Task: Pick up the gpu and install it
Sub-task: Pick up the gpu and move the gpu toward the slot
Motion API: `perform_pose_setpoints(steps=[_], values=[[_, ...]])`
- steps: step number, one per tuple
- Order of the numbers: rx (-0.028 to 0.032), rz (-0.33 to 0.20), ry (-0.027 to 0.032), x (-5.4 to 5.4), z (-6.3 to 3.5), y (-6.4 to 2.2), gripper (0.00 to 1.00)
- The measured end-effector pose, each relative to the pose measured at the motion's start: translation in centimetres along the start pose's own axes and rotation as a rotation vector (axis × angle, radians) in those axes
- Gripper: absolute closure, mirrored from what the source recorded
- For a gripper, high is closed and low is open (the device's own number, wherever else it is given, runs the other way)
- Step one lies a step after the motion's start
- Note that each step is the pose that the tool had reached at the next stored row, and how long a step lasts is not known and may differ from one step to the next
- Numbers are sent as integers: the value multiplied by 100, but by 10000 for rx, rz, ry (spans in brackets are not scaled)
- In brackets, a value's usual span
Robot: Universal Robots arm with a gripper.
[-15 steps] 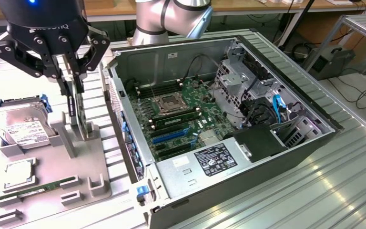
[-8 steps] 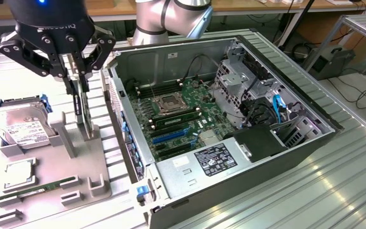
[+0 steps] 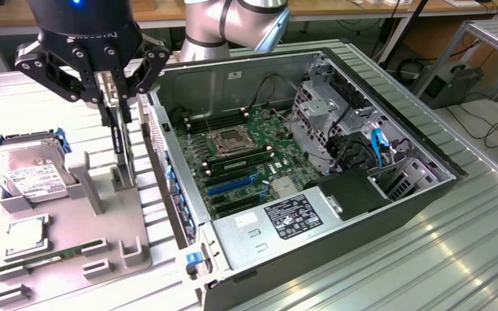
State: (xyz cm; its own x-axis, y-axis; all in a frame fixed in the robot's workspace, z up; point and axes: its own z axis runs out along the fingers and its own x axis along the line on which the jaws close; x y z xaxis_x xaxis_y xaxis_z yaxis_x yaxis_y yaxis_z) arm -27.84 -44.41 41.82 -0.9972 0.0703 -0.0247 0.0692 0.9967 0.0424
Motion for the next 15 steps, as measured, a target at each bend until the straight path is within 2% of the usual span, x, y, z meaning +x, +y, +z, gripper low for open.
perform_pose_setpoints(steps=[15], values=[[22, -1, -2, -172, 5, 12, 74]])
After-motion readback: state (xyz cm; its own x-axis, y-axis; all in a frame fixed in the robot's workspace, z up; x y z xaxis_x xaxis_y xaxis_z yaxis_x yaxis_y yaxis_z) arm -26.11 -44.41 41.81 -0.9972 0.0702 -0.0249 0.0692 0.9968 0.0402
